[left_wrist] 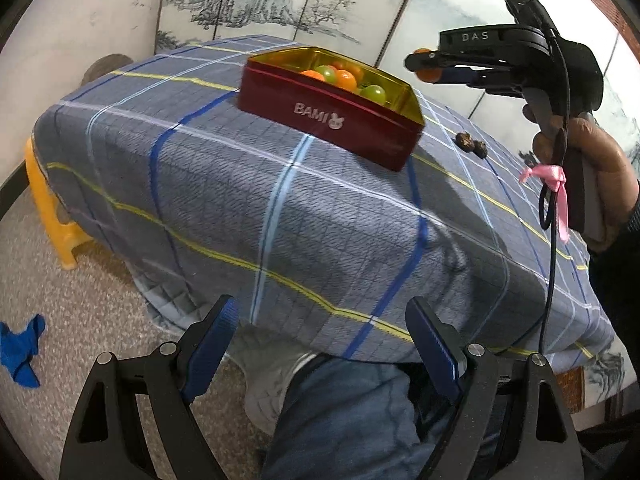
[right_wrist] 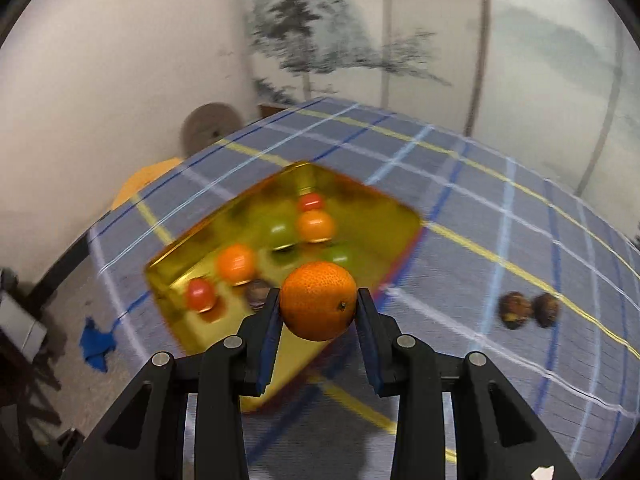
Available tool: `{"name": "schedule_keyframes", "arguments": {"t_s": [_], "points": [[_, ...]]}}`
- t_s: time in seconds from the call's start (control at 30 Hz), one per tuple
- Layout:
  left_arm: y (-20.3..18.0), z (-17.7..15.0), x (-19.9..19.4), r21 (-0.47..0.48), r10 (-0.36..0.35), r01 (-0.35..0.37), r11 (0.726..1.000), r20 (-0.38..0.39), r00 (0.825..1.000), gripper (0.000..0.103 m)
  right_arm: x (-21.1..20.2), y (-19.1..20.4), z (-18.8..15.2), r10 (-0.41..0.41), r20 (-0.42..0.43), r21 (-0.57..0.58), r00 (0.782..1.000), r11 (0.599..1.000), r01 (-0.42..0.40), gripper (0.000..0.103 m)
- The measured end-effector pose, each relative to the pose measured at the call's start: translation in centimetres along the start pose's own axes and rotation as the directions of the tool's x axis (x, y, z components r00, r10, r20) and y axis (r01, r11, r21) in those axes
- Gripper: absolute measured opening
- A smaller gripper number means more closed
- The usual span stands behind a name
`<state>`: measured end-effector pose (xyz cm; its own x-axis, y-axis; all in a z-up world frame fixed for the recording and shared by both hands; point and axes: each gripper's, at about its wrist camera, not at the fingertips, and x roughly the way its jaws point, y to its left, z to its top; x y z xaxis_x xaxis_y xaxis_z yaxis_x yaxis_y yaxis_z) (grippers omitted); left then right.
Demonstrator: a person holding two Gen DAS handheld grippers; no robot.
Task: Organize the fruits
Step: 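Carry the orange with the right tool over the tin and lower it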
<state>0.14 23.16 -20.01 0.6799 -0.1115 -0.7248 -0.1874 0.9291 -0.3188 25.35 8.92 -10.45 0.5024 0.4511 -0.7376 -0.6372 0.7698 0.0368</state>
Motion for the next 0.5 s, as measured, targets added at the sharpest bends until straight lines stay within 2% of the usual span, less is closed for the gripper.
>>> {"name": "schedule_keyframes", "arguments": {"t_s": [0.17,0.5], "points": [[0.9,-0.1,0.1,-0.024,0.007,-0.007,1.0,-0.008,1.0,0.086,2.0,2.6,-0.3,0.042,-0.042,-0.028,0.998,0.999,-0.043,0.033],[1.2,-0.1,0.6,-0.017,-0.002,0.002,1.0,-0.029,1.0,0.086,4.5,3.9,-1.4,0.09,-0.109,-0.006,0.99,0.996,-0.091,0.033]]}}
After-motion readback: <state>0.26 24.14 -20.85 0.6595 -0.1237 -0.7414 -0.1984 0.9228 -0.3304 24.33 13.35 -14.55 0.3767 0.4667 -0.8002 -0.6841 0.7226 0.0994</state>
